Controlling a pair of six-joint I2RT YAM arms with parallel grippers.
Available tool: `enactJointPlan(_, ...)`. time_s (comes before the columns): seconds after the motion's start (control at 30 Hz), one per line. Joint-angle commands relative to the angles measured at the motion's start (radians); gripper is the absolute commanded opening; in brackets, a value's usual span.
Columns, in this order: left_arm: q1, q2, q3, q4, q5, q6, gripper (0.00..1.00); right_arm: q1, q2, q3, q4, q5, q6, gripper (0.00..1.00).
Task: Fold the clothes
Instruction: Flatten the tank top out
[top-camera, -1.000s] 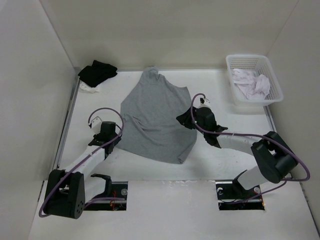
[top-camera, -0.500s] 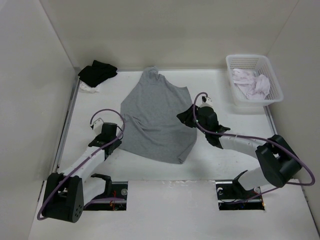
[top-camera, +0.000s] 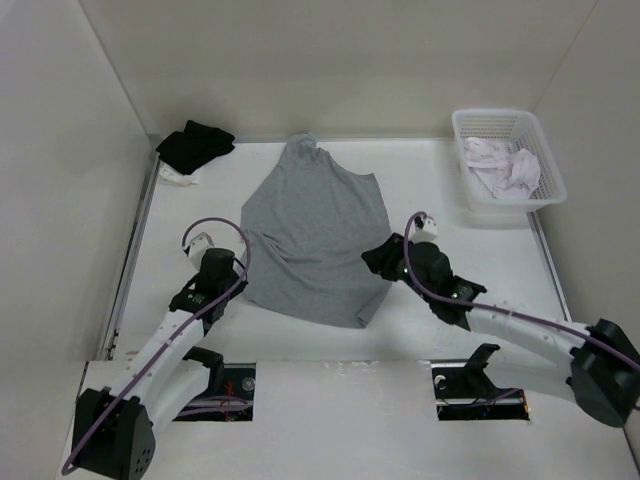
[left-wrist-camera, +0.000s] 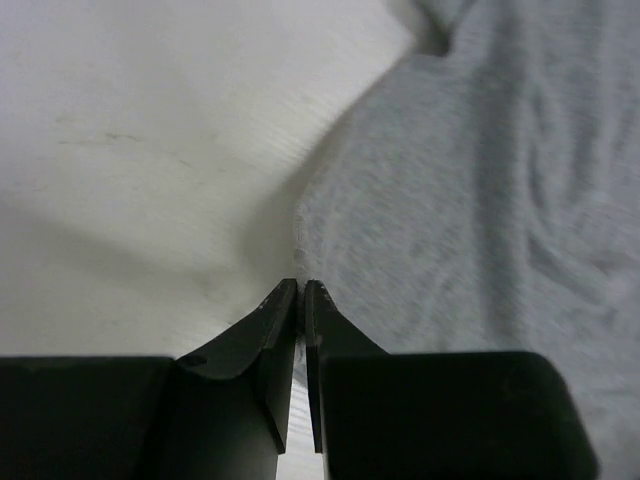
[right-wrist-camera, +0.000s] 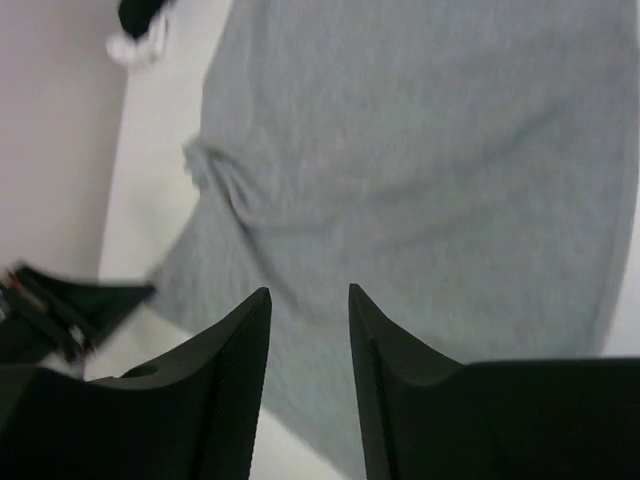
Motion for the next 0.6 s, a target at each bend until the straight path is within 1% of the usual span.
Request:
enactJointPlan(0.0,-0.066,-0.09,0.032,0.002,0.004,0.006,0.06,0.124,-0.161,-0.07,-0.247,0.176,0.01,0.4)
enactJointPlan(0.07,-0.109,-0.119,0.037,0.012,-0.001,0.002,0.06,0.197,-0.245,-0.106,-0.386,0.237,0.073,0.33)
enactJointPlan(0.13,-0.156,-0.137,0.04,0.028,-0.007,0.004,0.06,0.259,-0.296,-0.123,-0.515,0.257,0.152,0.25)
enactJointPlan(0.17,-0.173,-0.145,0.04,0.034,-0.011,0.004,0.06,0.288,-0.308,-0.131,-0.551,0.261,0.191,0.24)
enactJointPlan(0.23,-0.196,-0.165,0.032,0.051,-0.019,0.004,0.06,0.337,-0.315,-0.149,-0.566,0.258,0.249,0.26)
enactJointPlan(0.3,-0.216,-0.186,0.018,0.075,-0.021,0.007,0.06,0.363,-0.292,-0.168,-0.544,0.248,0.31,0.34)
enactJointPlan(0.33,-0.224,-0.193,0.014,0.085,-0.021,0.01,0.06,0.369,-0.274,-0.176,-0.519,0.245,0.337,0.41)
enactJointPlan(0.37,-0.229,-0.196,0.009,0.092,-0.018,0.013,0.06,0.373,-0.258,-0.182,-0.499,0.245,0.35,0.44)
enactJointPlan(0.57,-0.238,-0.202,-0.028,0.151,0.027,0.032,0.07,0.373,-0.18,-0.203,-0.405,0.236,0.443,0.43)
